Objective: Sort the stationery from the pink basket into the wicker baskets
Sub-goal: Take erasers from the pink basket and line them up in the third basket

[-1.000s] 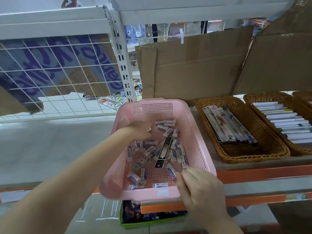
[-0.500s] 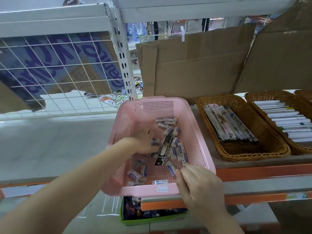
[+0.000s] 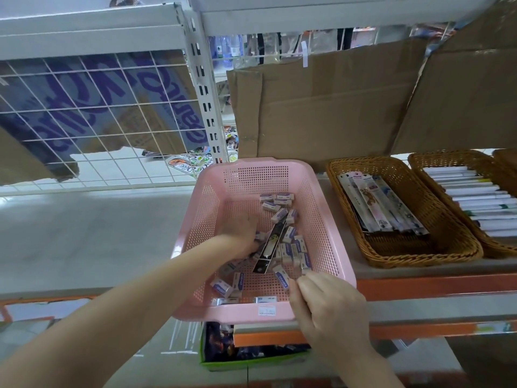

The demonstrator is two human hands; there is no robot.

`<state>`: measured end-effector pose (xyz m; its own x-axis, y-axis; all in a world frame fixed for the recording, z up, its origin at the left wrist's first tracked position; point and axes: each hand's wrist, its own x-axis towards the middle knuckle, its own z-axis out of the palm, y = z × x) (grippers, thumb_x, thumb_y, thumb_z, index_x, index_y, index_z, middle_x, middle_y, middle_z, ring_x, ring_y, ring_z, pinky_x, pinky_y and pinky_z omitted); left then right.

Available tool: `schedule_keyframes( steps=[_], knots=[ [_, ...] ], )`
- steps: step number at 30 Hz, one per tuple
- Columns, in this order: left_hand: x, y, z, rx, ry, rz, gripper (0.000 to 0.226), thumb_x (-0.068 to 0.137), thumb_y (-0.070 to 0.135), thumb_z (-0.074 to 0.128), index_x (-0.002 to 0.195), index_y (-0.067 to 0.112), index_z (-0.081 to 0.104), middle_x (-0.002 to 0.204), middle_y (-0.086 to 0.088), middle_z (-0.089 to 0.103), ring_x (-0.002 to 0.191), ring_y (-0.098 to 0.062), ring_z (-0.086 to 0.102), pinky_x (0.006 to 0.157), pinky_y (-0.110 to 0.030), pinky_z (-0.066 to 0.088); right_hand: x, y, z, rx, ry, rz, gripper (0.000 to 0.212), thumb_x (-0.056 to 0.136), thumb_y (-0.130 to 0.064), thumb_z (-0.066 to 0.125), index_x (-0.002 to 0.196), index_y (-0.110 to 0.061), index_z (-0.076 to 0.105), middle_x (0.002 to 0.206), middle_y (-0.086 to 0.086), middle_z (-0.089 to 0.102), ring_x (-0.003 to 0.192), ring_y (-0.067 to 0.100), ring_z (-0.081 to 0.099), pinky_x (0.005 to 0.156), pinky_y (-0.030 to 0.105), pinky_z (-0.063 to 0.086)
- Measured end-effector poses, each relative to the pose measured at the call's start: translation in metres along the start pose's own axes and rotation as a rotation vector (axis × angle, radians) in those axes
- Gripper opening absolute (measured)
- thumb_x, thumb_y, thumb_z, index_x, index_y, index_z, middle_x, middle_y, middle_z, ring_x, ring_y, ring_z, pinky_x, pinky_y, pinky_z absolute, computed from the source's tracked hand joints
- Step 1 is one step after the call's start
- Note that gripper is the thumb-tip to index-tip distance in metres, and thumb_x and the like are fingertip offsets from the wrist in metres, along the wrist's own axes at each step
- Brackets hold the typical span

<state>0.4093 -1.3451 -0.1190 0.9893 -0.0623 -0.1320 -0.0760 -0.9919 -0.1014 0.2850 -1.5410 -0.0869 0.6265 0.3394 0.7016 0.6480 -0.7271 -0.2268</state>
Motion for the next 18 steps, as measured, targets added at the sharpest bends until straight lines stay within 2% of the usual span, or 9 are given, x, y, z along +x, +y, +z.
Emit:
schedule_keyframes(
  steps=[3, 5, 7, 9, 11, 14, 16, 18],
  knots=[
    [-0.003, 0.003, 0.0, -0.093, 0.052, -0.005, 0.039, 0.091, 0.014, 0.055, 0.127, 0.007, 0.042, 0.121, -0.012, 0.052, 0.099, -0.024, 0.054, 0.099, -0.037, 0.038, 0.0, 0.0, -0.001, -0.007, 0.007, -0.004, 0.06, 0.101, -0.034, 0.024, 0.055, -0.019, 0.06, 0.053, -0.009, 0.054, 0.047, 0.004, 0.048, 0.045, 0.013, 0.035],
    [-0.005, 0.004, -0.004, -0.152, 0.05, -0.009, 0.042, 0.088, 0.008, 0.053, 0.128, 0.008, 0.041, 0.119, -0.013, 0.05, 0.089, -0.023, 0.049, 0.086, -0.036, 0.044, 0.0, 0.0, -0.001, -0.012, 0.006, 0.0, 0.057, 0.1, -0.032, 0.028, 0.054, -0.019, 0.059, 0.052, -0.009, 0.053, 0.047, 0.003, 0.046, 0.047, 0.011, 0.032],
    [-0.006, 0.004, -0.007, -0.186, 0.024, 0.002, 0.044, 0.087, 0.005, 0.053, 0.128, 0.01, 0.039, 0.119, -0.013, 0.048, 0.082, -0.021, 0.045, 0.068, -0.03, 0.043, -0.001, 0.0, -0.001, -0.026, 0.003, -0.001, 0.046, 0.095, -0.029, 0.039, 0.054, -0.018, 0.057, 0.052, -0.009, 0.051, 0.047, 0.003, 0.044, 0.048, 0.011, 0.027],
    [-0.005, 0.002, -0.009, -0.209, -0.003, 0.021, 0.045, 0.086, 0.004, 0.053, 0.128, 0.014, 0.039, 0.114, -0.011, 0.049, 0.079, -0.019, 0.048, 0.061, -0.027, 0.041, 0.0, 0.001, -0.001, -0.035, -0.008, -0.005, 0.039, 0.09, -0.027, 0.043, 0.054, -0.019, 0.057, 0.052, -0.009, 0.05, 0.046, 0.003, 0.043, 0.048, 0.011, 0.027],
    [-0.006, 0.0, -0.013, -0.217, -0.004, 0.033, 0.046, 0.087, 0.005, 0.052, 0.13, 0.018, 0.041, 0.11, -0.007, 0.052, 0.078, -0.016, 0.051, 0.057, -0.024, 0.041, 0.0, 0.001, -0.002, -0.041, -0.014, -0.008, 0.038, 0.089, -0.027, 0.044, 0.054, -0.019, 0.056, 0.051, -0.009, 0.049, 0.047, 0.003, 0.042, 0.049, 0.011, 0.025],
    [-0.006, -0.003, -0.019, -0.197, 0.007, 0.03, 0.044, 0.089, 0.011, 0.053, 0.131, 0.021, 0.048, 0.122, -0.009, 0.053, 0.095, -0.026, 0.057, 0.065, -0.026, 0.043, 0.001, 0.001, -0.003, -0.055, -0.01, -0.008, 0.038, 0.089, -0.027, 0.043, 0.054, -0.019, 0.054, 0.052, -0.009, 0.047, 0.047, 0.004, 0.04, 0.05, 0.011, 0.02],
    [-0.007, -0.004, -0.023, -0.194, -0.005, 0.017, 0.034, 0.09, 0.022, 0.053, 0.124, 0.017, 0.054, 0.121, -0.008, 0.055, 0.098, -0.027, 0.057, 0.067, -0.028, 0.043, 0.001, 0.001, -0.002, -0.06, -0.007, -0.012, 0.037, 0.089, -0.027, 0.043, 0.054, -0.019, 0.053, 0.052, -0.009, 0.047, 0.047, 0.005, 0.04, 0.051, 0.013, 0.019],
    [-0.007, -0.004, -0.026, -0.179, -0.042, 0.009, 0.033, 0.09, 0.041, 0.052, 0.108, 0.014, 0.058, 0.106, -0.006, 0.059, 0.088, -0.023, 0.056, 0.064, -0.028, 0.045, 0.0, 0.002, -0.002, -0.058, -0.014, -0.014, 0.037, 0.089, -0.027, 0.043, 0.054, -0.019, 0.052, 0.052, -0.008, 0.046, 0.048, 0.006, 0.041, 0.05, 0.015, 0.021]
  ],
)
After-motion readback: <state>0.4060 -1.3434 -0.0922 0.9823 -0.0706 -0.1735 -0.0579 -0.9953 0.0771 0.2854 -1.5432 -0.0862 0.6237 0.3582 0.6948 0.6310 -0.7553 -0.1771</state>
